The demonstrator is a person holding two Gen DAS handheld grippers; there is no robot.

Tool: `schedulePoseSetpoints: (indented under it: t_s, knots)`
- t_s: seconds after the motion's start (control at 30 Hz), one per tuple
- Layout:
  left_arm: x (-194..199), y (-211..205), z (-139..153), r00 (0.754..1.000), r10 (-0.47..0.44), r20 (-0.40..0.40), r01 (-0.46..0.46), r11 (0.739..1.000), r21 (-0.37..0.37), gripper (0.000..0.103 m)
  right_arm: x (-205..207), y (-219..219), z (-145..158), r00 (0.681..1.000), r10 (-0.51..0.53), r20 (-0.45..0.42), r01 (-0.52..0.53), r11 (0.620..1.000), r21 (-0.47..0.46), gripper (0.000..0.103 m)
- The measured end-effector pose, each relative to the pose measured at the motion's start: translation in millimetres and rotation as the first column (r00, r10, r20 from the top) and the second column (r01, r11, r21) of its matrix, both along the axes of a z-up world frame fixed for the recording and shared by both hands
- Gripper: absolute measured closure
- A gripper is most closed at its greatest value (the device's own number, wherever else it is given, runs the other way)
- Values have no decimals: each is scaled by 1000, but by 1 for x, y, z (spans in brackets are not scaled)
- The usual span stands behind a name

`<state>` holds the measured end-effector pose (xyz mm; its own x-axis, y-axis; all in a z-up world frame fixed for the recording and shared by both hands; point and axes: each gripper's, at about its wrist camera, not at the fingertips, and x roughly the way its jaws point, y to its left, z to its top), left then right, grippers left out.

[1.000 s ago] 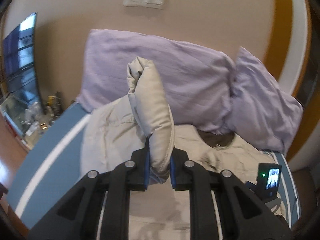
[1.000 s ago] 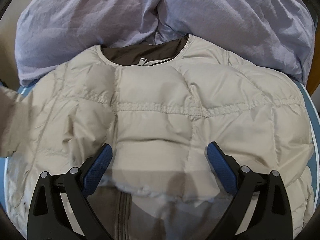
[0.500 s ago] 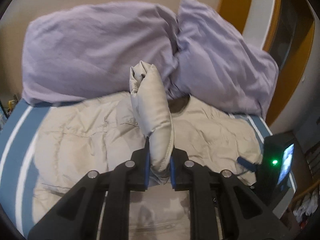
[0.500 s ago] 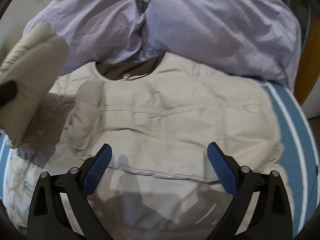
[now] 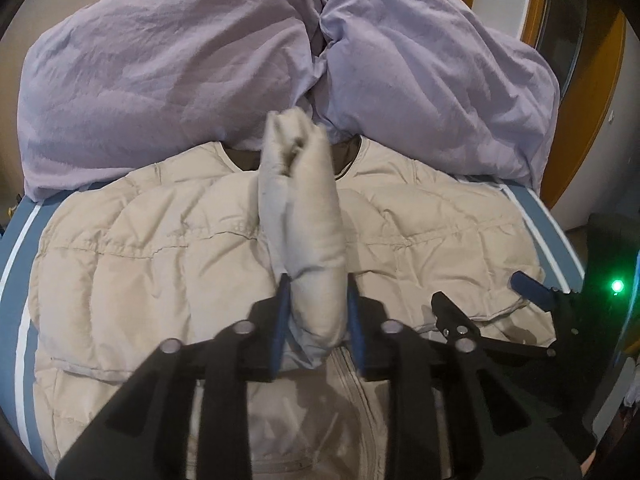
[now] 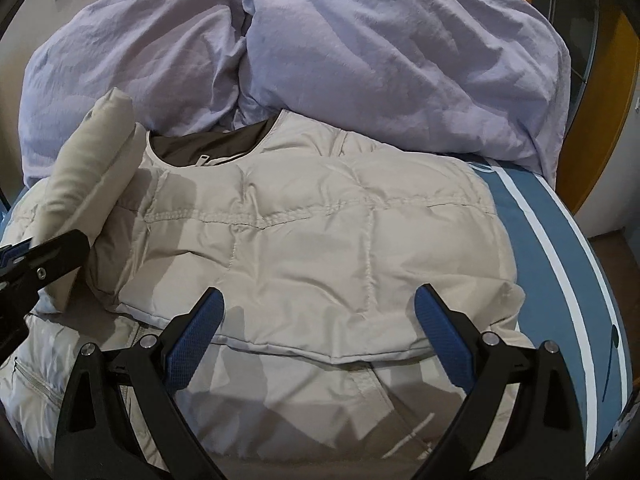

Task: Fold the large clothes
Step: 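Lift the sleeve with the left gripper, fold it across the jacket, release, then move both tools over the jacket toward its hem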

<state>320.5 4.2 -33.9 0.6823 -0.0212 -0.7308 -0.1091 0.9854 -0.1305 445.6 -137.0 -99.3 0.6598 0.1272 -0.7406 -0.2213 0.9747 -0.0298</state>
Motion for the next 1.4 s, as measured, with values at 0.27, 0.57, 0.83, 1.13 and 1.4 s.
schedulePoseSetpoints:
  t_s: [0.27, 0.57, 0.83, 1.13, 1.4]
  knots:
    - [-16, 5, 18, 999, 1, 41, -1, 1000, 11, 47, -5, -1, 5, 1000, 0, 7, 0, 1000, 20, 5]
    - [-19, 43, 9, 995, 98, 6, -98, 991, 86, 47, -16, 18, 21, 997, 66, 42, -69, 996, 62, 6]
    - [-20, 81, -2, 983, 182, -4, -176, 955, 238, 47, -24, 58, 27, 983, 174, 58, -179, 977, 118, 38]
    - [-19, 113, -26, 971, 233, -52, -215, 949, 228, 47, -18, 85, 4, 980, 198, 18, -198, 975, 102, 53]
    - [-12, 112, -43, 973, 223, -67, -203, 953, 223, 43, -8, 84, -23, 984, 166, -63, -158, 980, 120, 54]
